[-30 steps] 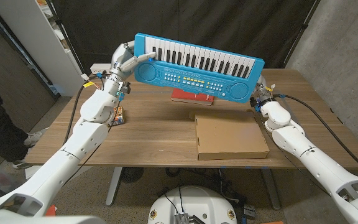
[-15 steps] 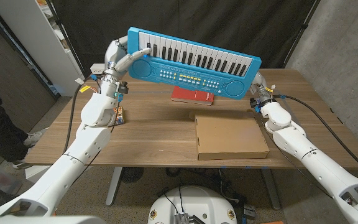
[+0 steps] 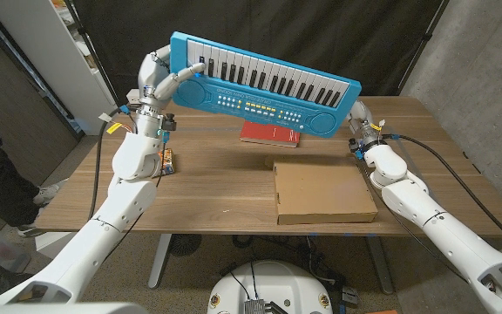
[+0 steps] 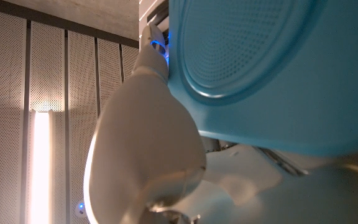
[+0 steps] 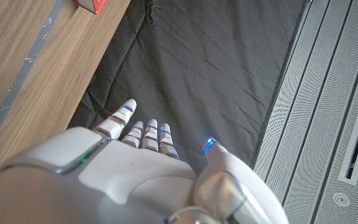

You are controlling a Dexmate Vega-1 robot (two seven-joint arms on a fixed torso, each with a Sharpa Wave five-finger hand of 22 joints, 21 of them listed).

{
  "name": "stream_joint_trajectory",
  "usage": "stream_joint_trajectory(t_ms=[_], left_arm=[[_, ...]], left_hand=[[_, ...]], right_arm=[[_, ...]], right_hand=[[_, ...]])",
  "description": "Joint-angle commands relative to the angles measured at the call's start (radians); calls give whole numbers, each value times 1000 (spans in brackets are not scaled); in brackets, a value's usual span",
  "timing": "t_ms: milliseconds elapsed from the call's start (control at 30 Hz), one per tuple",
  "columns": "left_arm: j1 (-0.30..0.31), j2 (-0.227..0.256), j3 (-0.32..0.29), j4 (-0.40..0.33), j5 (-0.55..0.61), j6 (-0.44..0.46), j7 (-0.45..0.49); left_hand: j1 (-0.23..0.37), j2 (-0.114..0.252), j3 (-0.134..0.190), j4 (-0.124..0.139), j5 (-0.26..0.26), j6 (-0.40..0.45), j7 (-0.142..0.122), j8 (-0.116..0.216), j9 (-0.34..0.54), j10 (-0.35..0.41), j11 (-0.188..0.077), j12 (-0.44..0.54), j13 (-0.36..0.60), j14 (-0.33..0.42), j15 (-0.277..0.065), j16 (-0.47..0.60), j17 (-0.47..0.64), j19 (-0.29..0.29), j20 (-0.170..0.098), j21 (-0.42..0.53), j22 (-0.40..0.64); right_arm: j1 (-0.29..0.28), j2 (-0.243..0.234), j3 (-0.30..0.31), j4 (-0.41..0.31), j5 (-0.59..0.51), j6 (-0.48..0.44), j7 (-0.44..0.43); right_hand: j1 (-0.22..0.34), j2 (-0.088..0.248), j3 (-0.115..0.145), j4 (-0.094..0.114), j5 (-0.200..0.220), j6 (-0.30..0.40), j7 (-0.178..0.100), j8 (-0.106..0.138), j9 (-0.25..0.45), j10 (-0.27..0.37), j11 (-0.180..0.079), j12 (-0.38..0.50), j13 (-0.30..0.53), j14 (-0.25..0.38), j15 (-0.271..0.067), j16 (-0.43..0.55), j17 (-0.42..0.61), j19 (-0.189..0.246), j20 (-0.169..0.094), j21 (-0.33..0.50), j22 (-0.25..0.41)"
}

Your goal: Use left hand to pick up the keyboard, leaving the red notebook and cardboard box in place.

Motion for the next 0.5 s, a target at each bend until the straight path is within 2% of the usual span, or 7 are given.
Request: stream_joint_trajectory(t_ms=[33, 500], left_arm=[[-8, -7, -14, 28, -20, -68, -29], [-45, 10, -15, 105, -130, -111, -149]], left_hand=[[67, 87, 33, 24, 7, 266, -93, 0, 0, 133, -140, -2, 4, 222, -238, 1, 7, 96, -103, 12, 1], [65, 87, 33, 24, 8, 270, -96, -8, 0, 137, -144, -10, 8, 228, -239, 1, 9, 89, -105, 32, -1]], right_arm=[[-34, -12, 10, -77, -34, -22, -55], [-115, -47, 41, -233, -119, -79, -164]], right_hand=[[14, 24, 3, -9, 4, 6, 7, 1, 4, 7, 4, 1, 6, 7, -1, -3, 0, 8, -39, 0, 4], [16, 22, 3, -11, 5, 14, 8, 3, 4, 14, 4, 3, 6, 15, -2, -1, -1, 15, -38, 2, 3]])
